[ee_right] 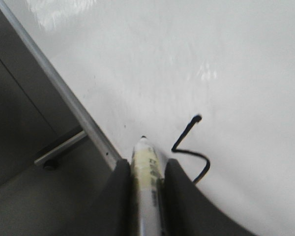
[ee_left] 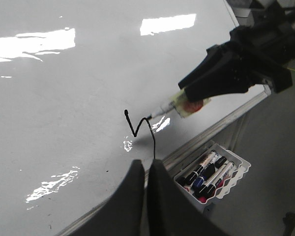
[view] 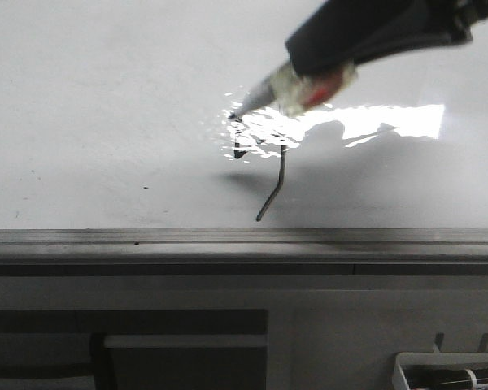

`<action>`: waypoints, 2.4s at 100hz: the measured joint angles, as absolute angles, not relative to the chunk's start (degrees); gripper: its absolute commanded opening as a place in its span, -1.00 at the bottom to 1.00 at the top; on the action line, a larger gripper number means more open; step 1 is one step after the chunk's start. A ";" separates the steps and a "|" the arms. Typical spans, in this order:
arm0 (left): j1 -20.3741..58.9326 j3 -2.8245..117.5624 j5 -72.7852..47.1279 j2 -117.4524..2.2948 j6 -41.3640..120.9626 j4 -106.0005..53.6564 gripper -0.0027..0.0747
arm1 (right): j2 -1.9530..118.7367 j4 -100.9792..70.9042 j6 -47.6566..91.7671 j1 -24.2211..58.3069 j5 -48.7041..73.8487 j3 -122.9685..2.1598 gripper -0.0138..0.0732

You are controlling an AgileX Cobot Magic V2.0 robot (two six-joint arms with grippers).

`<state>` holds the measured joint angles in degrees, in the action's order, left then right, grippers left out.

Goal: Write number 5 on whiteboard

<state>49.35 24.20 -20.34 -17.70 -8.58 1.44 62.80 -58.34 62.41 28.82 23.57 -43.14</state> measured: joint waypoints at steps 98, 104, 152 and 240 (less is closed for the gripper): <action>49.35 24.20 -20.34 -17.70 -8.58 1.44 -0.98 | 69.21 -57.85 62.41 28.84 15.84 -44.49 -0.77; 49.35 24.20 -20.34 -17.70 -8.58 1.44 -0.98 | 69.32 -57.85 62.41 28.84 15.79 -44.49 -0.77; 49.35 24.20 -20.34 -17.70 -8.58 1.44 -0.98 | 68.56 -58.05 62.14 22.65 21.46 -44.29 -0.77; 49.35 24.31 -20.23 -19.09 -8.58 0.57 0.05 | 58.35 -55.43 64.76 18.08 43.69 -49.06 -0.77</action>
